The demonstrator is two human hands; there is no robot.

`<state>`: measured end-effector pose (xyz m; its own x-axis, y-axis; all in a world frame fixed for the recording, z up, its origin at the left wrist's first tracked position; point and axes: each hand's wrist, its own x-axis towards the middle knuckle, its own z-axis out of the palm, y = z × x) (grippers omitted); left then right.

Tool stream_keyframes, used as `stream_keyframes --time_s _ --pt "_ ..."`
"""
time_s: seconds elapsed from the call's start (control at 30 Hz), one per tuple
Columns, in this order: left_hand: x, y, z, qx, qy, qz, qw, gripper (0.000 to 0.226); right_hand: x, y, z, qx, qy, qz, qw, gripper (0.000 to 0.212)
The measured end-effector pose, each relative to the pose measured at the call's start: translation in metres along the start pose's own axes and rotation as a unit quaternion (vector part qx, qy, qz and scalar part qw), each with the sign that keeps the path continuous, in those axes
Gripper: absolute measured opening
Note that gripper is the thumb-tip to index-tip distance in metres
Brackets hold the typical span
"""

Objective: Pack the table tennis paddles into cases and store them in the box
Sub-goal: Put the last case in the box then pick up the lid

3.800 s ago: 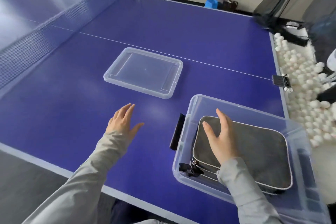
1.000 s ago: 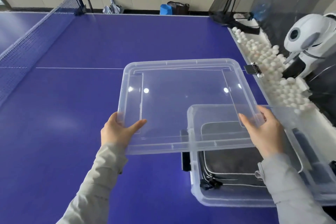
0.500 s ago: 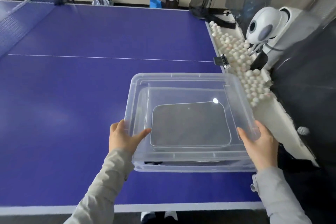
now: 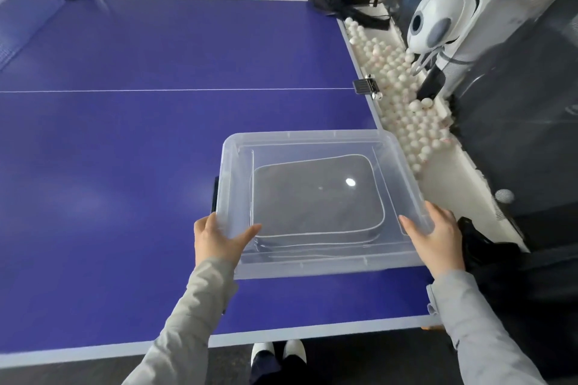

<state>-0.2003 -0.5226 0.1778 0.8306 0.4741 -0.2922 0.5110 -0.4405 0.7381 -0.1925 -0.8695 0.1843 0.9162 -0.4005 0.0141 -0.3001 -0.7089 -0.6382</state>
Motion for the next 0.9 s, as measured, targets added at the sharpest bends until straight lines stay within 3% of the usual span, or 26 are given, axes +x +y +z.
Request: stream_keyframes --time_s 0.13,0.33,0.43,0.53,0.63,0.77,0.9 --pt "-0.002 -0.005 0.006 0.0 0.0 0.002 1.0 0.07 -0.006 0.007 0.007 0.01 -0.018 0.028 0.999 0.064" --pt "0.009 -0.011 -0.001 0.039 0.04 -0.034 0.998 0.108 0.014 0.011 -0.001 0.03 -0.036 0.08 0.996 0.07" --pt "0.033 -0.011 -0.014 0.005 -0.057 -0.12 0.991 0.112 0.036 0.005 -0.004 0.1 -0.099 0.177 0.974 0.089" --pt "0.04 -0.006 -0.018 -0.064 -0.158 -0.178 0.969 0.085 0.052 0.004 0.003 0.099 -0.157 0.229 0.956 0.096" --pt "0.035 -0.008 -0.015 -0.077 -0.104 -0.168 0.977 0.056 0.052 0.008 0.008 0.126 -0.151 0.253 0.947 0.087" --pt "0.027 -0.01 -0.009 -0.055 -0.007 -0.082 0.995 0.07 0.043 0.008 0.012 0.078 -0.044 0.181 0.979 0.072" --pt "0.024 -0.011 -0.005 -0.011 0.002 0.003 1.0 0.05 0.035 0.002 0.012 0.026 -0.016 0.109 0.994 0.064"
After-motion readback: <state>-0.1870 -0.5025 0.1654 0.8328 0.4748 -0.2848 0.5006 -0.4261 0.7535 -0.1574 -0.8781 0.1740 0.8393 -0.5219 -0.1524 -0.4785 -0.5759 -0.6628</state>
